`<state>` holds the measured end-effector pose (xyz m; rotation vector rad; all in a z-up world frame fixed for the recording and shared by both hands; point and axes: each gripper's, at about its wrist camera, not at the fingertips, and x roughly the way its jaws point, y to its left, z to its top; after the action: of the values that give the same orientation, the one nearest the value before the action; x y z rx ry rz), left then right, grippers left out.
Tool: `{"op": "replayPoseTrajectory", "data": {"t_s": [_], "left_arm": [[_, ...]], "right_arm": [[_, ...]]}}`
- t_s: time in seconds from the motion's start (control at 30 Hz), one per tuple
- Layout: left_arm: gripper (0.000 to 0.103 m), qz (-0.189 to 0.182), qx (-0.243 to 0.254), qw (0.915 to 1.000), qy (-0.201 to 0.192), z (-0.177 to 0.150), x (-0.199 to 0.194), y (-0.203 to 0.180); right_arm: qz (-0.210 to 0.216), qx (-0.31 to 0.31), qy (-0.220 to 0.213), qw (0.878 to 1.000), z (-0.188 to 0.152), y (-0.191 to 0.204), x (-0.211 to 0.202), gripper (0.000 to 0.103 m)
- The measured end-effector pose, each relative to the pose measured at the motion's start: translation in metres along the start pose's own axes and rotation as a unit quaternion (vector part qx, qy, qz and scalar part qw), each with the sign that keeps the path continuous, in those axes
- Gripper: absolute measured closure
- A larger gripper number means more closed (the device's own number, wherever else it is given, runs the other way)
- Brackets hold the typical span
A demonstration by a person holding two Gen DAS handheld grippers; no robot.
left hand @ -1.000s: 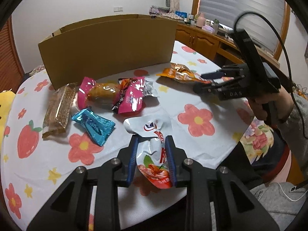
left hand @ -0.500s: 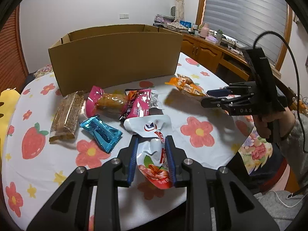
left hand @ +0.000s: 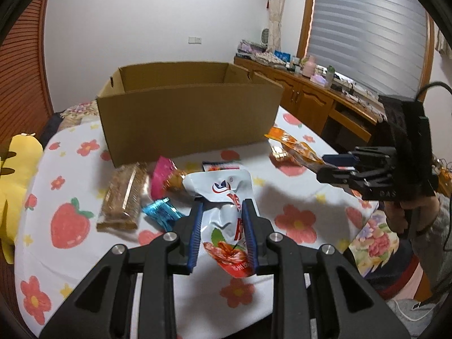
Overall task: Organize snacks
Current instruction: 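Drop the duck-neck packet into the box with left tool while right tool drops chicken-feet bag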
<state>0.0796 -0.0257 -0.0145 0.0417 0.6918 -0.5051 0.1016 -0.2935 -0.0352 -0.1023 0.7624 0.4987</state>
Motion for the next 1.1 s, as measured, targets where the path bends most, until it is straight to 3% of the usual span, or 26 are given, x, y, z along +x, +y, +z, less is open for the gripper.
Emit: {"op": "replayPoseTrajectory", "data": {"t_s": [0.67,1.1], "left_arm": [[0.078,0.023,0.001,0.9986,-0.049,0.039,-0.018,0.015],[0.078,0.044,0.019,0.9959,-0.077,0.097,-0.014,0.024]], "right_arm": [[-0.004,-0.019,-0.048,0.999,0.027,0.013,-0.032,0.058],[-0.021,-0.036,-0.09,0.995,0.083,0.011,-0.045,0.058]]}}
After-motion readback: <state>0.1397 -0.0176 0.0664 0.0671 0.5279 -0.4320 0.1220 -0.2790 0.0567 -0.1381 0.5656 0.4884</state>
